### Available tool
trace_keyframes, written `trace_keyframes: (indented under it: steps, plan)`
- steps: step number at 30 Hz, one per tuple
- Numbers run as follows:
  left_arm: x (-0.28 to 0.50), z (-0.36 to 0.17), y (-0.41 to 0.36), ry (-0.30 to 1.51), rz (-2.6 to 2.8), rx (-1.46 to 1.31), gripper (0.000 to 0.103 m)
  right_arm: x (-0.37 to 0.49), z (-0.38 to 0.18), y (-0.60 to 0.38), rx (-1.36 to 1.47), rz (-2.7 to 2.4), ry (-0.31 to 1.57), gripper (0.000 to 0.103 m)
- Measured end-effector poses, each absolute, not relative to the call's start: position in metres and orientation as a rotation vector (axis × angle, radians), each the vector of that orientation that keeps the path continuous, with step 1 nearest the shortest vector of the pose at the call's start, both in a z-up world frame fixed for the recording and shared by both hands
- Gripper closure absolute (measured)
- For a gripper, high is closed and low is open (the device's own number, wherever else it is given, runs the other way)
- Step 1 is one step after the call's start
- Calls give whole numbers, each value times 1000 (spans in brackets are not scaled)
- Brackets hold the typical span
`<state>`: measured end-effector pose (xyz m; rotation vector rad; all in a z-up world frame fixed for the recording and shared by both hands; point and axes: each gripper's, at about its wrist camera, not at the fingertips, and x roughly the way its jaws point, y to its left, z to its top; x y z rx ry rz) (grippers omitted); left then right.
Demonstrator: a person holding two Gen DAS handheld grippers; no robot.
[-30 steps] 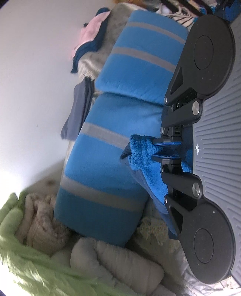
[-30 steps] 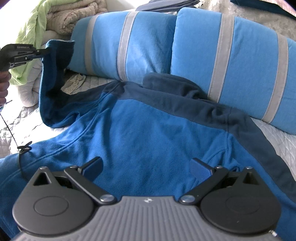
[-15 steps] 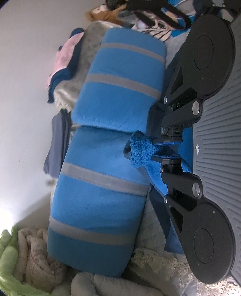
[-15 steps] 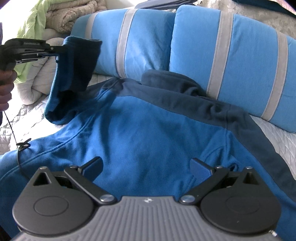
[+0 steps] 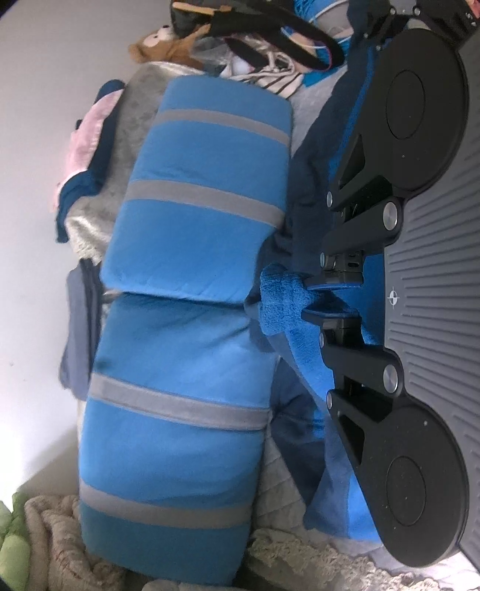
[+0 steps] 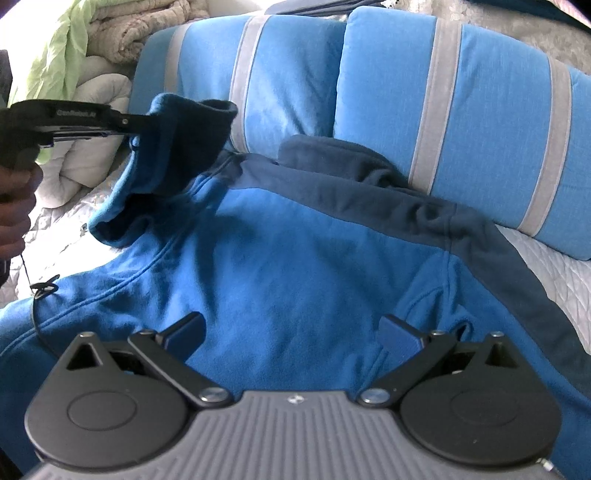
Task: Fold clothes
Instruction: 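Carry the sleeve with the left tool across the hoodie body, then open the left tool to release the sleeve onto the body, then move both tools back over the hoodie body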
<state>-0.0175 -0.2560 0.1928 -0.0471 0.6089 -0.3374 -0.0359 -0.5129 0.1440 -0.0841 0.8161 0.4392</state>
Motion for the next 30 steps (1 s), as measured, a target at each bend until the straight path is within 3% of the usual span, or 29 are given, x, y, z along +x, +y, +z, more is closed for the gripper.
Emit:
trace_keyframes:
  steps: [1,5,8,11,30]
  plan:
    - [-16,191,-259,628,-337,-37,86,-36,144,-513,-85,440,817,0]
    - [-19,189,-263,644,-373,-22,50,-38,144,-513,-94,443,819,0]
    - [-23,190,-261,634,-396,-17,32,-38,144,-514,-96,443,821,0]
    - [-24,191,-253,643,-403,-27,28,-38,143,-515,-98,439,825,0]
    - [-28,183,-145,721,-256,-68,25,-43,146,-484,-242,577,777,0]
